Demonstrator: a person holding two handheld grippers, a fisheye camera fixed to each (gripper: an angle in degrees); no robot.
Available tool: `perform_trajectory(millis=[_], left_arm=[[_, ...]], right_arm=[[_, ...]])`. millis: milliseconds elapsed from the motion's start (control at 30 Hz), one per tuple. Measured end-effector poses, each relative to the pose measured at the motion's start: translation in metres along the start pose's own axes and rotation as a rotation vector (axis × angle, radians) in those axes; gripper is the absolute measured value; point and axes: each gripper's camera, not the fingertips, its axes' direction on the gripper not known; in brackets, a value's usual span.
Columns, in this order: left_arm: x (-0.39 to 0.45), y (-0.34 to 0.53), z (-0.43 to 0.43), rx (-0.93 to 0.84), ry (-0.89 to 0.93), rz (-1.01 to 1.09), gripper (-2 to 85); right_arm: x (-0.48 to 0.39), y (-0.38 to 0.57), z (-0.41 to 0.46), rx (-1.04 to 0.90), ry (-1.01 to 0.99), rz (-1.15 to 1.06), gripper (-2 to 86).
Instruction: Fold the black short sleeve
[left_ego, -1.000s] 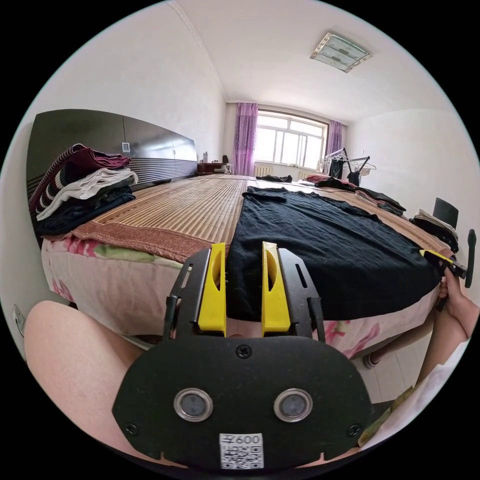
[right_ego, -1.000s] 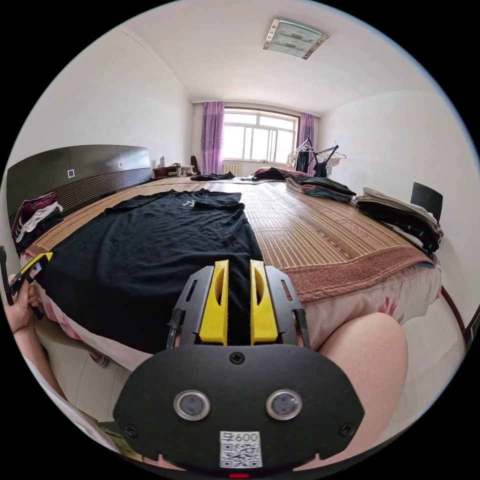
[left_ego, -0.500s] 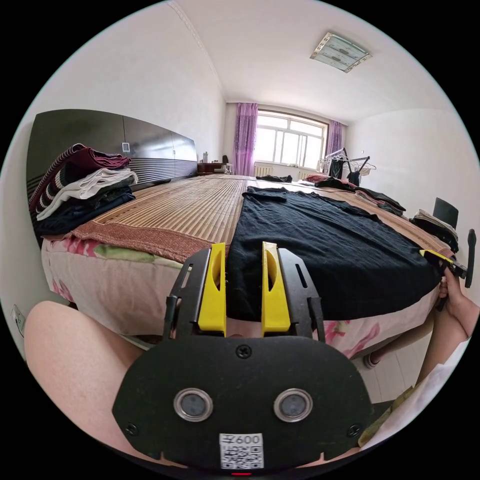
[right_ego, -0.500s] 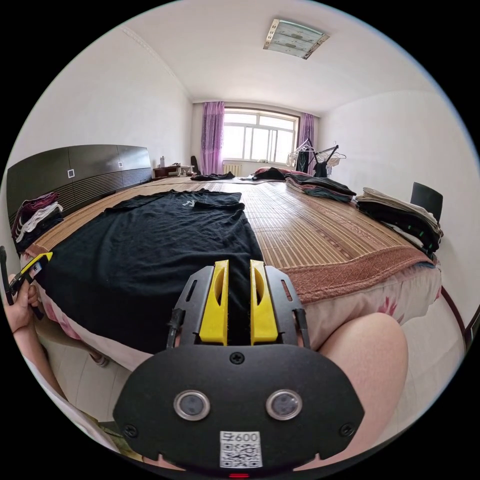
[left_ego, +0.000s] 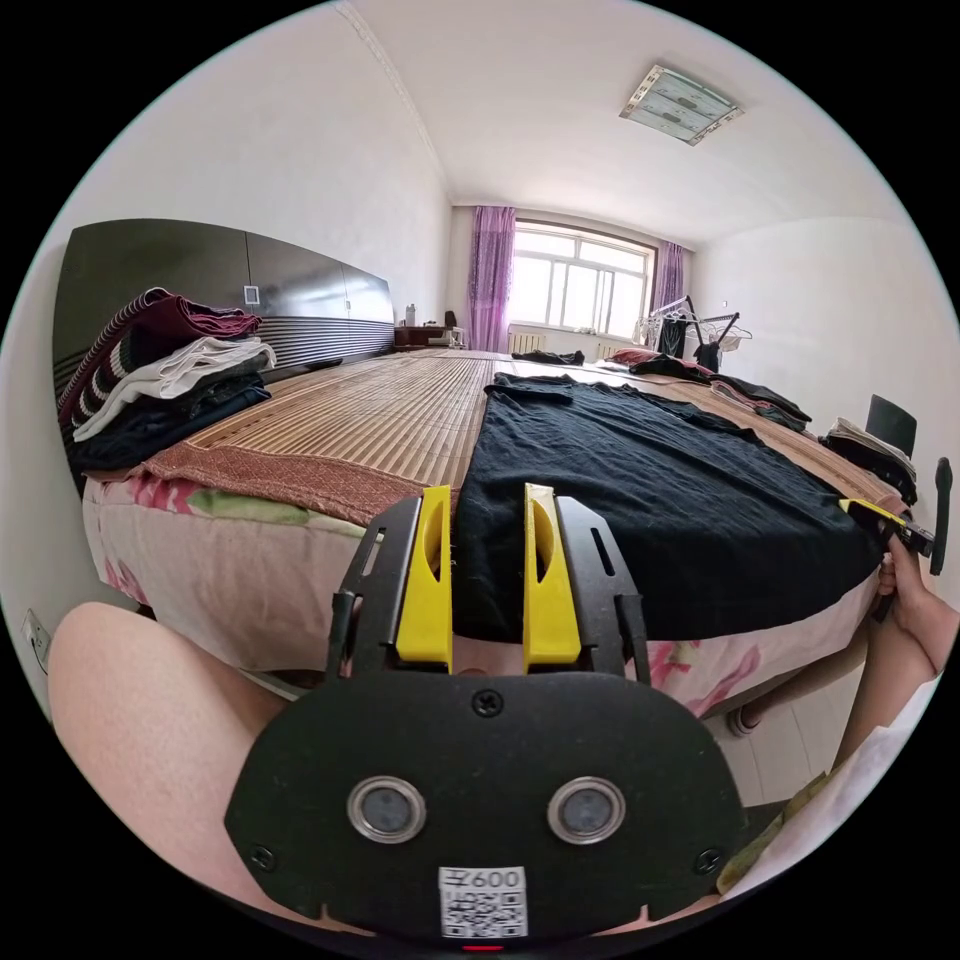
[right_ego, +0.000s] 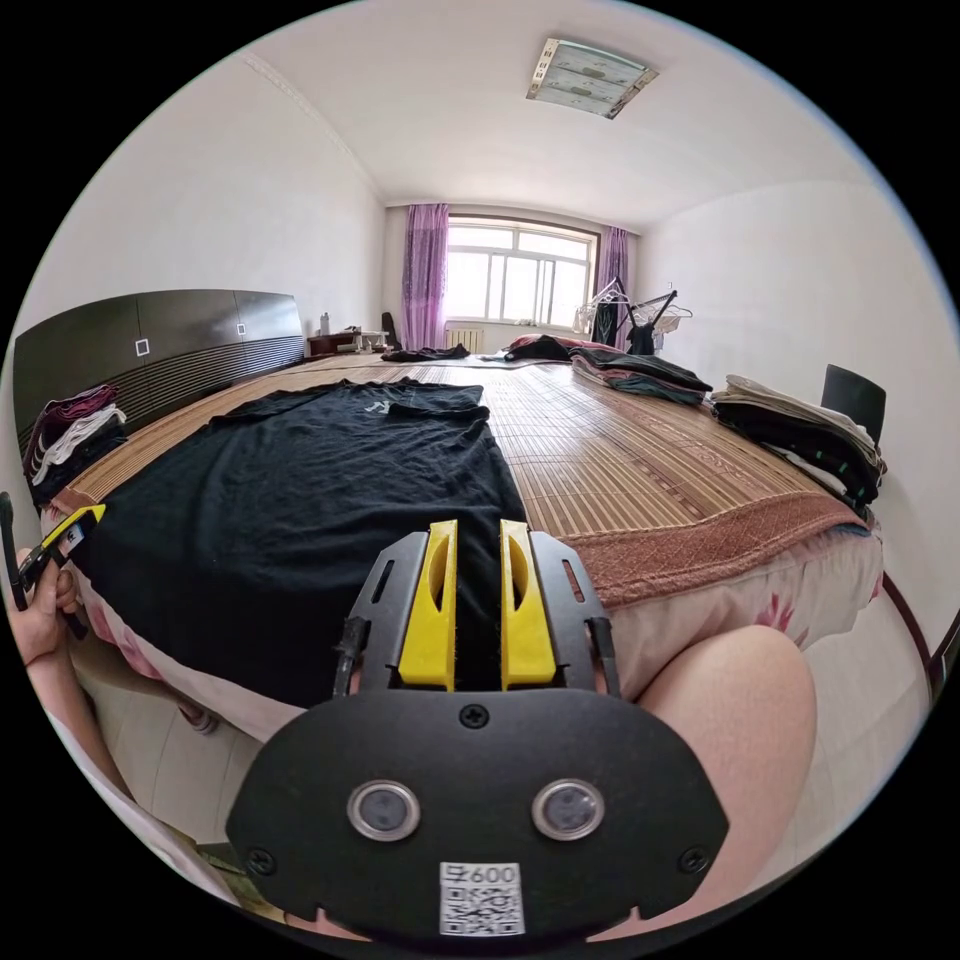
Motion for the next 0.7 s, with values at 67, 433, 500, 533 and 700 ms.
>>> perform_trajectory(millis=[67, 433, 500, 533, 700], left_arm=[[0.008, 0.004, -0.001, 0.000, 0.000, 0.000, 10.3], [0.055, 0.016, -0.011, 0.000, 0.001, -0.002, 10.4], [0.064, 0.018, -0.014, 0.000, 0.001, -0.002, 10.4], [0.070, 0.018, -0.016, 0.000, 0.001, -0.002, 10.4], [0.098, 0.020, -0.027, 0.000, 0.001, -0.004, 10.4]], right_arm=[[-0.010, 0.003, 0.001, 0.000, 0.000, 0.001, 5.0], [-0.069, 0.012, -0.002, 0.002, -0.002, 0.004, 5.0], [-0.080, 0.012, -0.004, 0.002, -0.002, 0.005, 5.0], [-0.088, 0.012, -0.005, 0.003, -0.002, 0.006, 5.0], [-0.121, 0.009, -0.013, 0.004, -0.003, 0.007, 5.0]])
